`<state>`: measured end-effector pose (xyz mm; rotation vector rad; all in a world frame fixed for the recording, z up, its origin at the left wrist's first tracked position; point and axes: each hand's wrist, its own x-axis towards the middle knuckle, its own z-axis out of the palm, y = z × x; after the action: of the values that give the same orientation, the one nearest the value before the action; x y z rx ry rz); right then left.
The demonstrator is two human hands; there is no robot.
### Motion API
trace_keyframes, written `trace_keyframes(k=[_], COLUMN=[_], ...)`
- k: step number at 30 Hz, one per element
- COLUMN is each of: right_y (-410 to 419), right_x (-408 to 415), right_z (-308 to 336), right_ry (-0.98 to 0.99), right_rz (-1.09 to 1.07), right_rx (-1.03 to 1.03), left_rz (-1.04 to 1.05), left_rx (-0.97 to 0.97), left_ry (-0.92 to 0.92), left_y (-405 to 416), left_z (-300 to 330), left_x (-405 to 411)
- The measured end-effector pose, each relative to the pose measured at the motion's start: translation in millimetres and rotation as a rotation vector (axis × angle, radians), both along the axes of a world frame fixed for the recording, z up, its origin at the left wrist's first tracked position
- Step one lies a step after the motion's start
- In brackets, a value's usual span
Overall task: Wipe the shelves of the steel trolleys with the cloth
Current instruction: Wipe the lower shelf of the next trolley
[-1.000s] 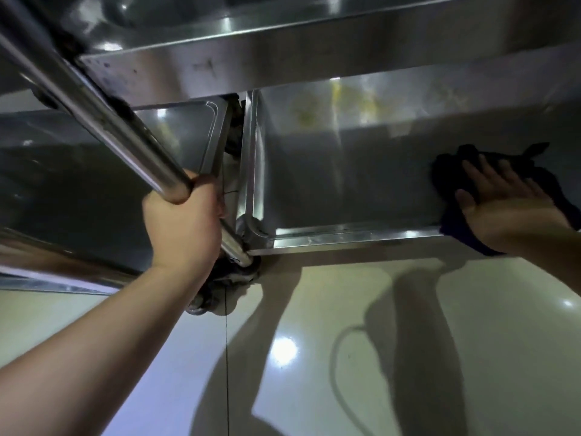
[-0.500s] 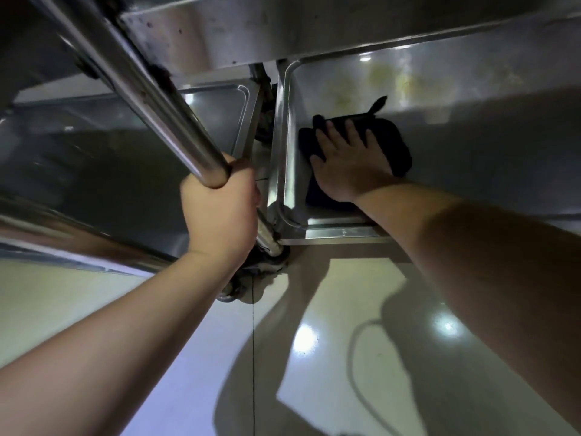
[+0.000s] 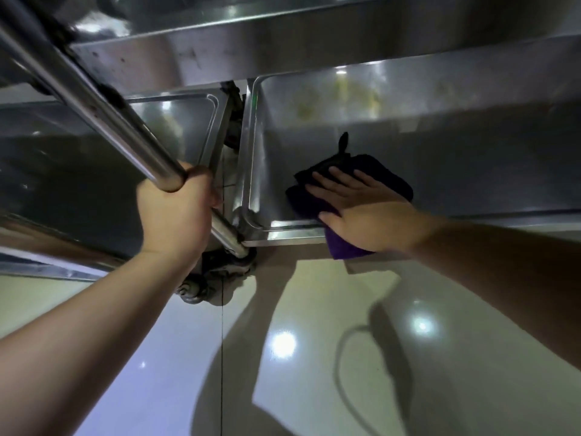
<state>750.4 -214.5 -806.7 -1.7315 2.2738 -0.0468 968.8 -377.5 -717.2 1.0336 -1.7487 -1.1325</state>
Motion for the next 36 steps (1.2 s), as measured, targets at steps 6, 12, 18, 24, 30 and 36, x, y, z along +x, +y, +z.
trace_keyframes(k=[6, 12, 18, 24, 30, 36], right_y=[122, 176, 175, 177, 176, 140], right_x=[-97, -129, -122, -131, -129, -93], right_z=[8, 19, 22, 13, 7, -1], right_ry=[0.078, 0.064, 0.076, 0.058, 0.035, -0.001], right_rz=[-0.307, -0.426, -0.448, -0.432, -0.478, -0.405], right_rx=[0.117, 0.194, 0.190, 0.170, 0.116, 0.074], left_rz=[0.077, 0.089, 0.021, -0.439, -0.550, -0.656], left_rx=[0.009, -0.028, 0.027, 0.439, 0.008, -0.463], left_ry=[-0.083, -0.262, -0.671, -0.969, -1.113, -0.823], left_y=[1, 8, 25, 66, 123, 140], left_z=[-2, -5, -28, -38, -86, -44], left_x=[3, 11, 38, 41, -47, -112])
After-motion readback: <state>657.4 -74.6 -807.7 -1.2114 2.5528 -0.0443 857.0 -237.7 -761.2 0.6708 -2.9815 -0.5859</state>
